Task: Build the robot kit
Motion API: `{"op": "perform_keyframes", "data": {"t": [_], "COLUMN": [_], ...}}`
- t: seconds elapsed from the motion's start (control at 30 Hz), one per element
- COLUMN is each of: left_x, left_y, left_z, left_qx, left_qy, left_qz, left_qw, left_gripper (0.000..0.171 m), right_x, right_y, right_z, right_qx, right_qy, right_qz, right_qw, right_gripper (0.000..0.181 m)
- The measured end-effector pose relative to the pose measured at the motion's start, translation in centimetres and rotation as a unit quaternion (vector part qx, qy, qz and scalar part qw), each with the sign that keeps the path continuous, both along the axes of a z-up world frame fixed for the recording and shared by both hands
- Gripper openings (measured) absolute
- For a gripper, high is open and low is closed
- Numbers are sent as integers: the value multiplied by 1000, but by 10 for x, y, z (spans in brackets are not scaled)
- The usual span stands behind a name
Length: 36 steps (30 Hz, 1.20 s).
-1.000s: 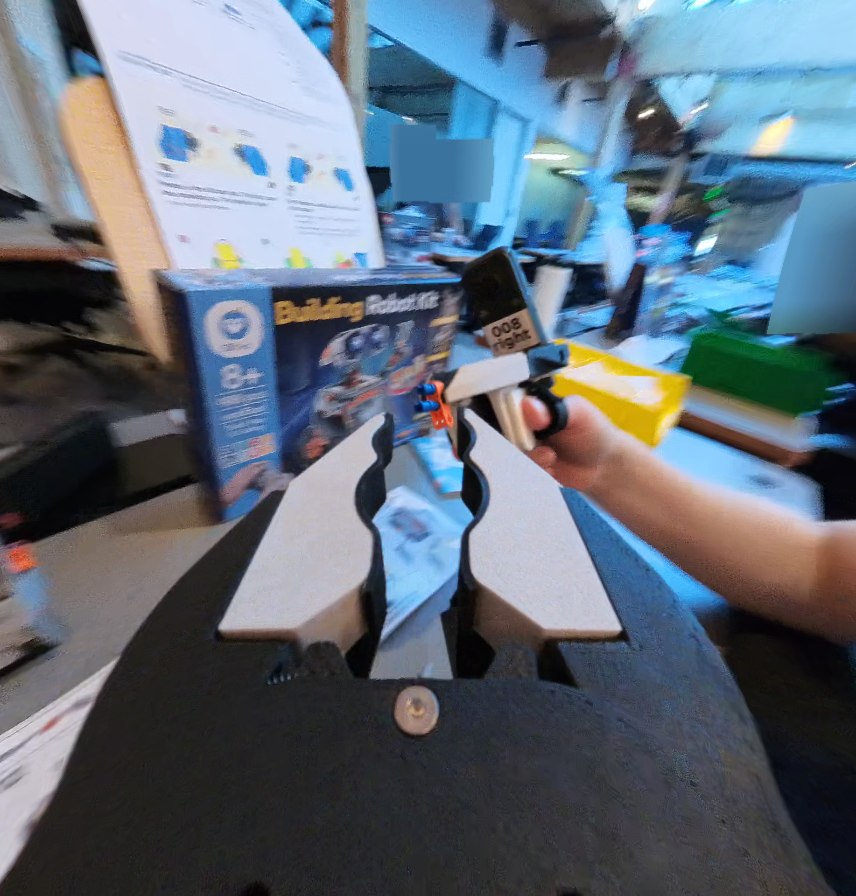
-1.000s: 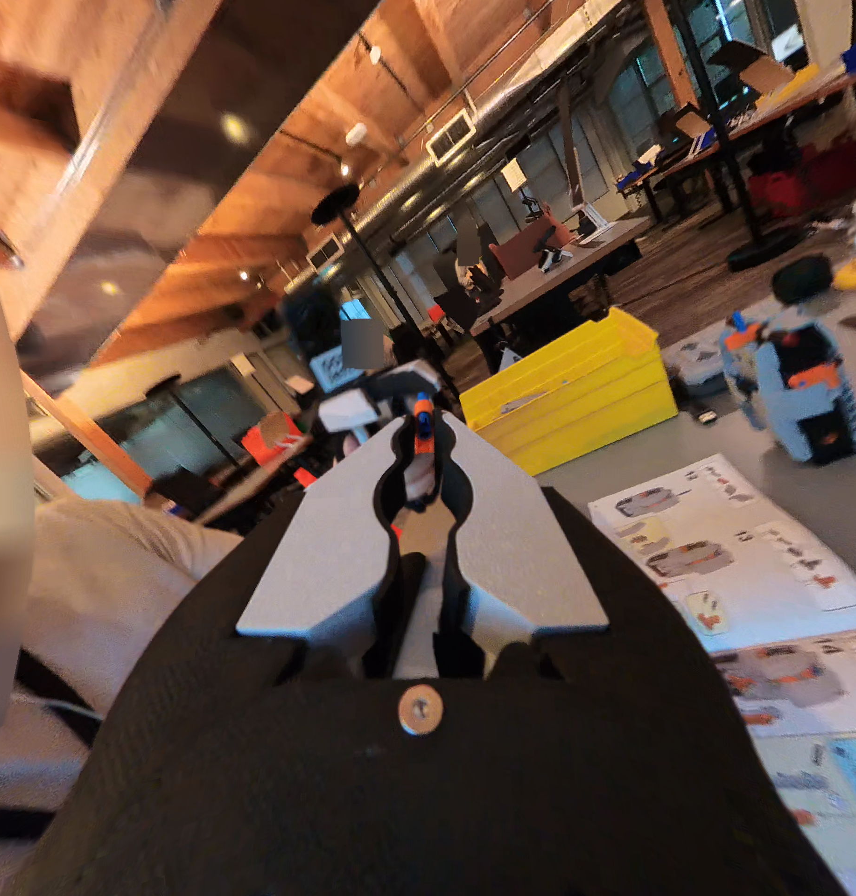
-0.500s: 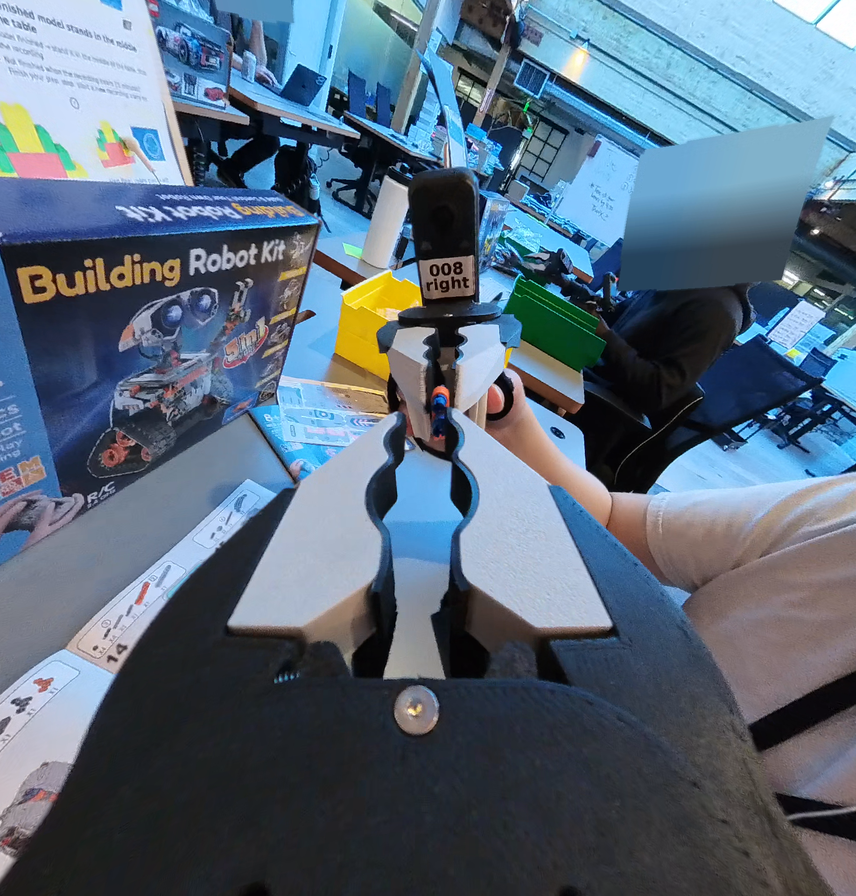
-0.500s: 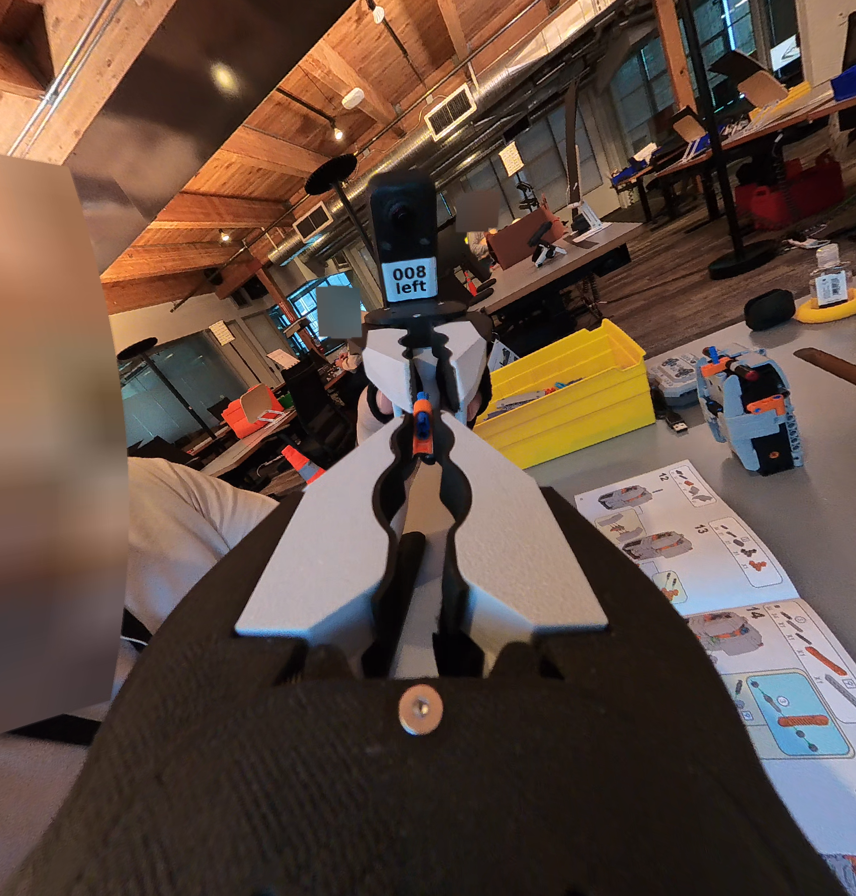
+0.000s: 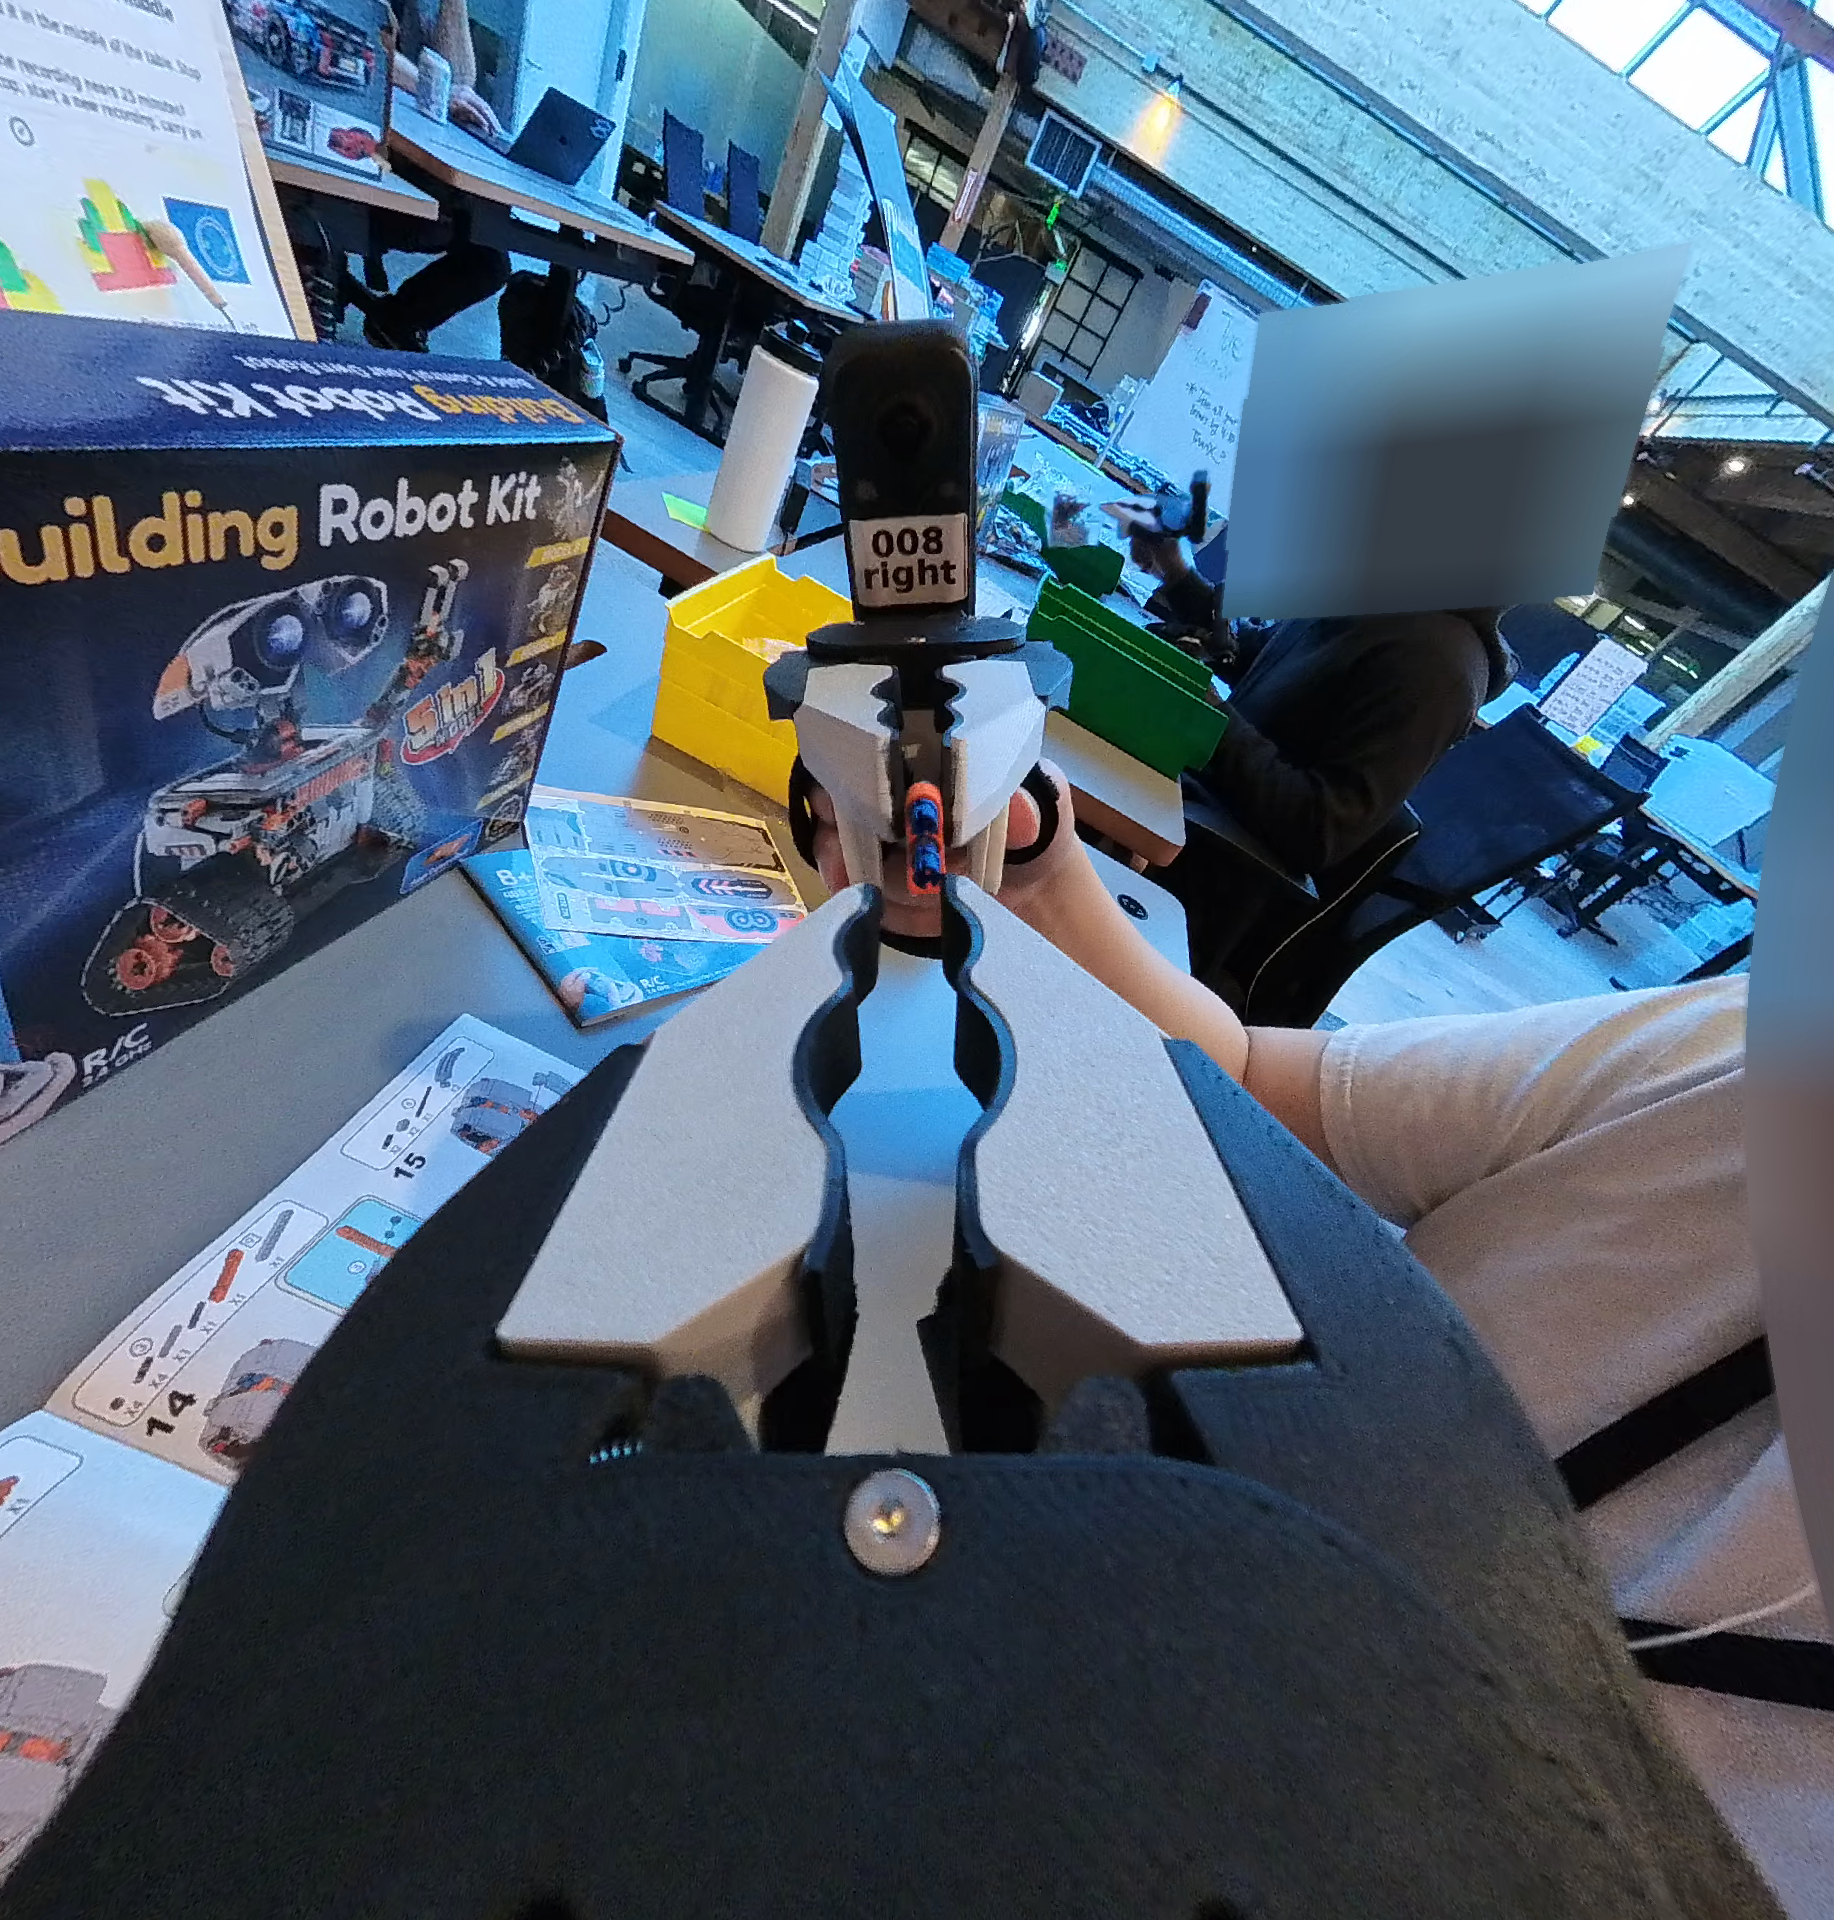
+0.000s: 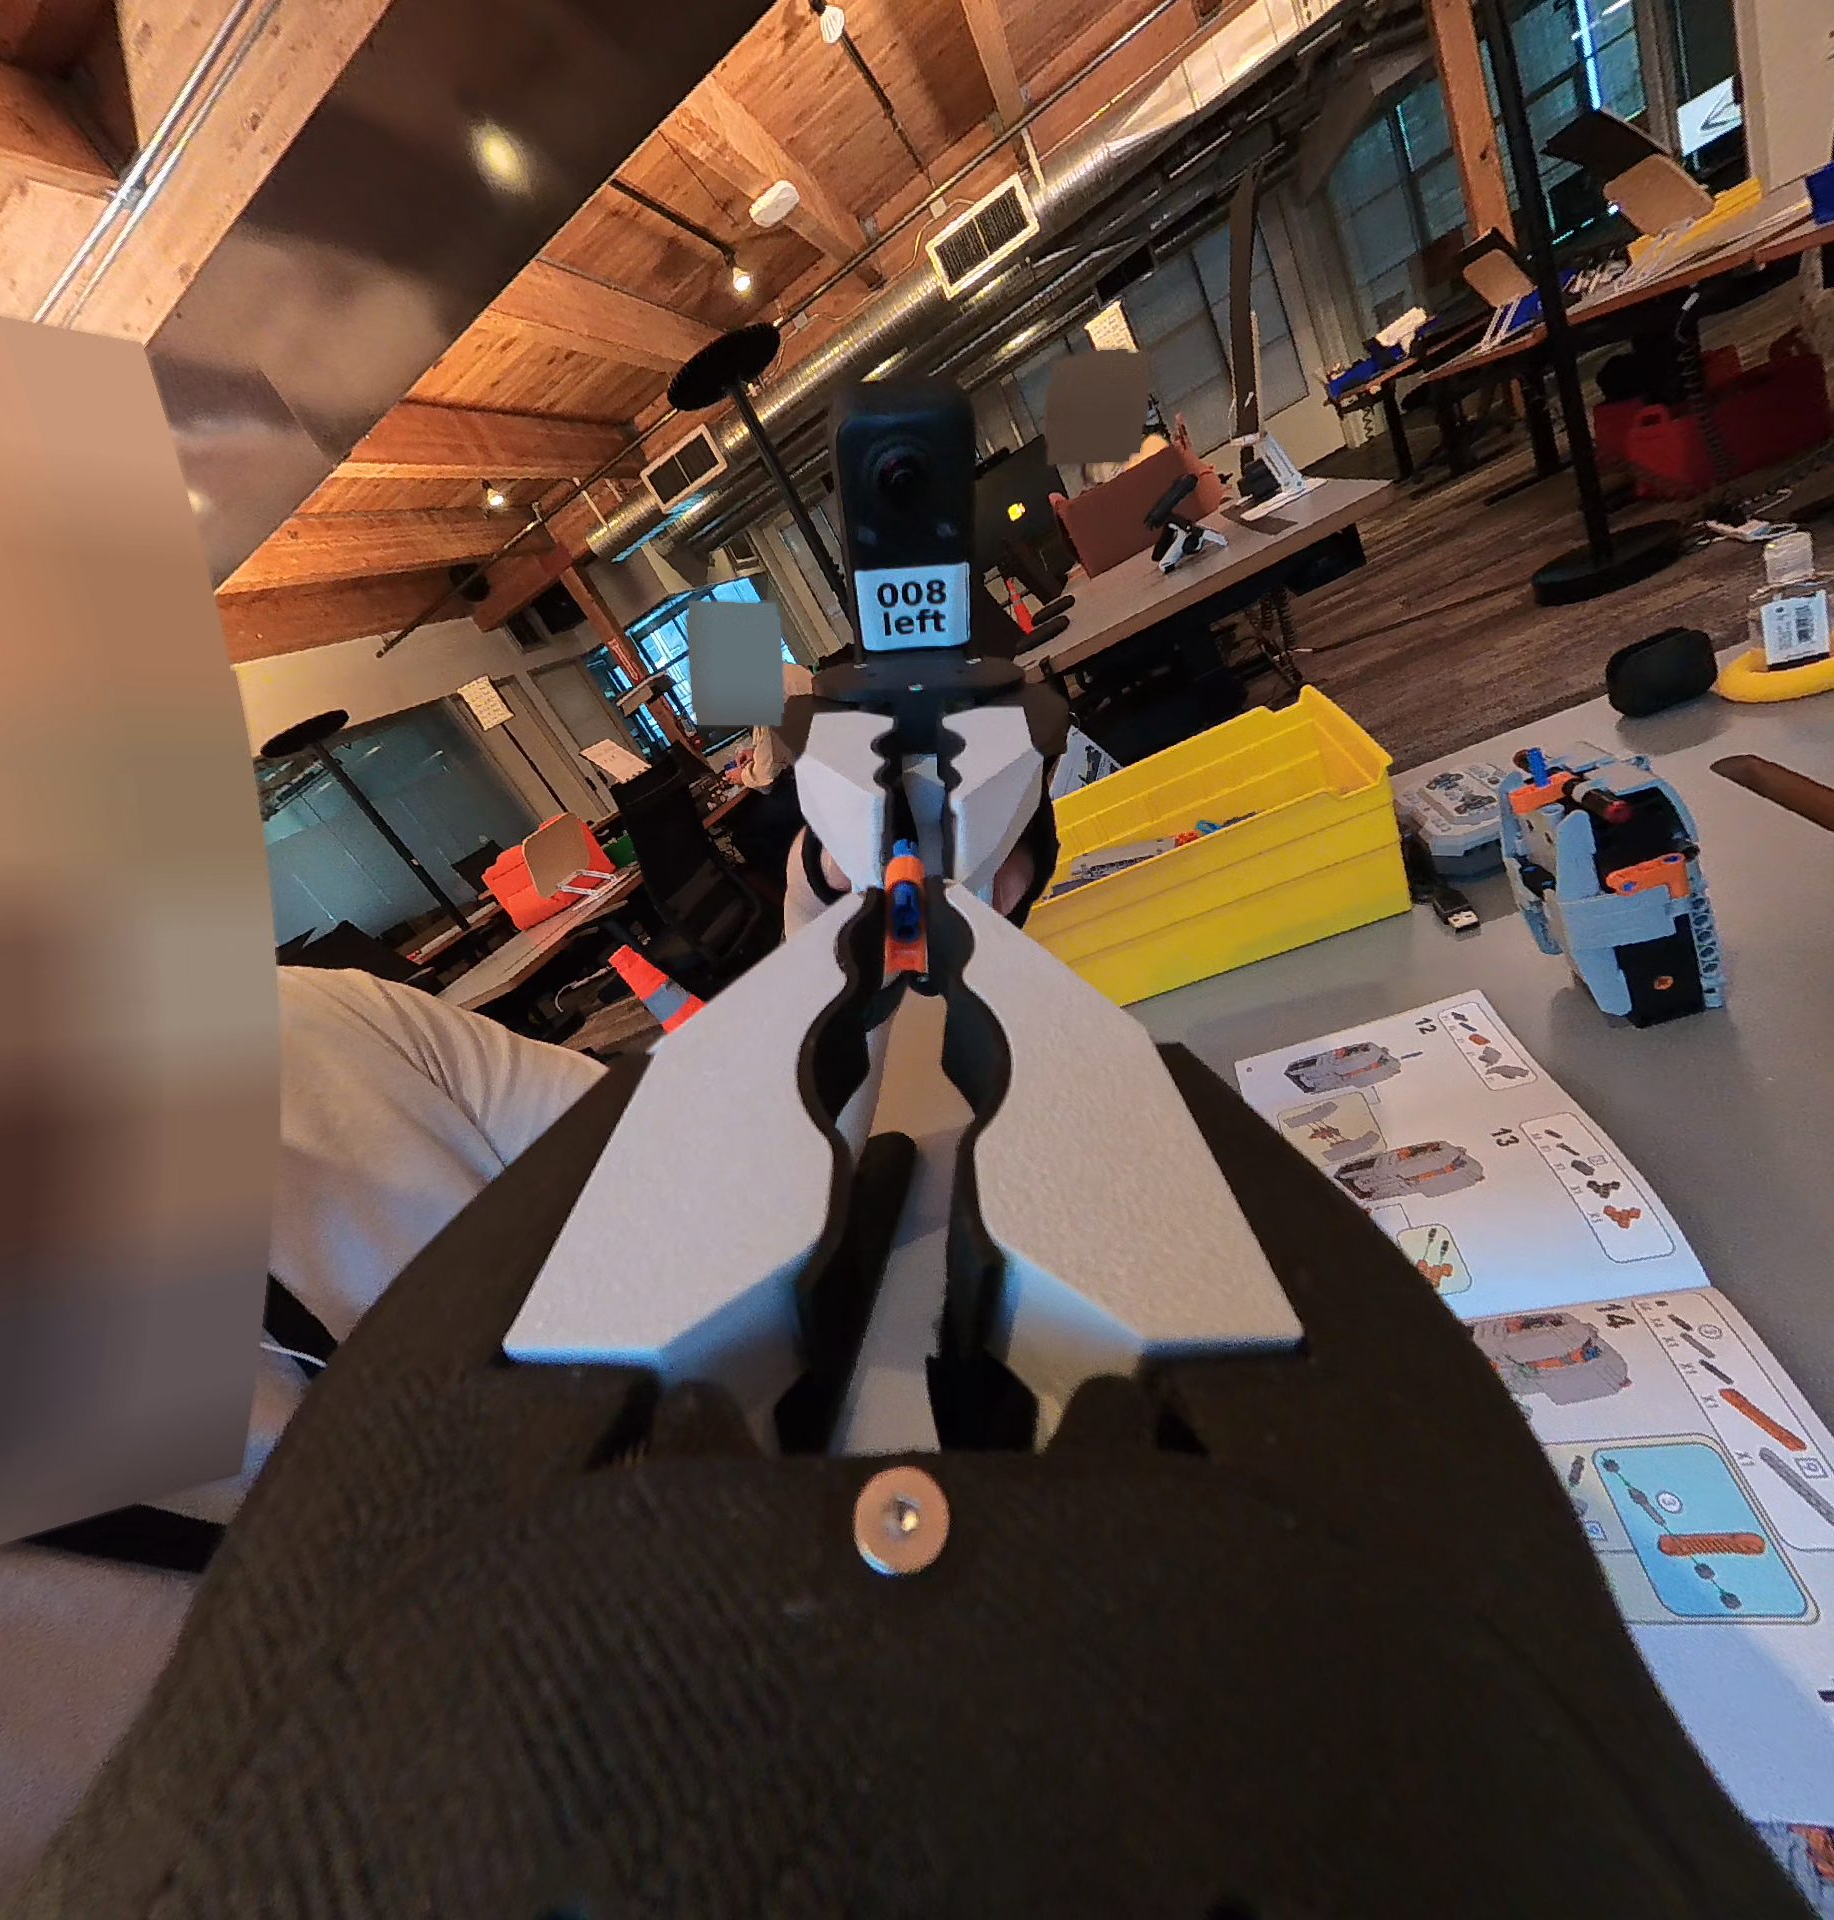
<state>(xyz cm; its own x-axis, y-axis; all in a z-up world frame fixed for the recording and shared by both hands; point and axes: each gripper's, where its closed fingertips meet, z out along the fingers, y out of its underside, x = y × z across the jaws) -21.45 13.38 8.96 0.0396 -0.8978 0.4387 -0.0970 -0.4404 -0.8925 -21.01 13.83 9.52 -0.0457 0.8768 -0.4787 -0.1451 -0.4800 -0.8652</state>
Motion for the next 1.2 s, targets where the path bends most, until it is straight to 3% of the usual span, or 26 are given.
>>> {"op": "perform_keyframes", "data": {"t": [0.57, 0.7, 1.2], "left_x": [5, -3, -3], "left_y": [3, 8, 9], "left_z": [6, 17, 16], "left_qx": [24, 31, 36], "left_qy": [-21, -49, -42], "left_qz": [14, 37, 45], "left_qw": [999, 998, 997], "left_gripper": [2, 2, 2], "right_x": [0, -1, -8], "right_y": [3, 9, 9], "right_z": [3, 8, 13], "right_qx": [9, 14, 26], "right_qy": [18, 45, 87], "right_qz": [-13, -35, -42], "right_qw": [1000, 998, 995], "right_gripper": [6, 22, 6]}}
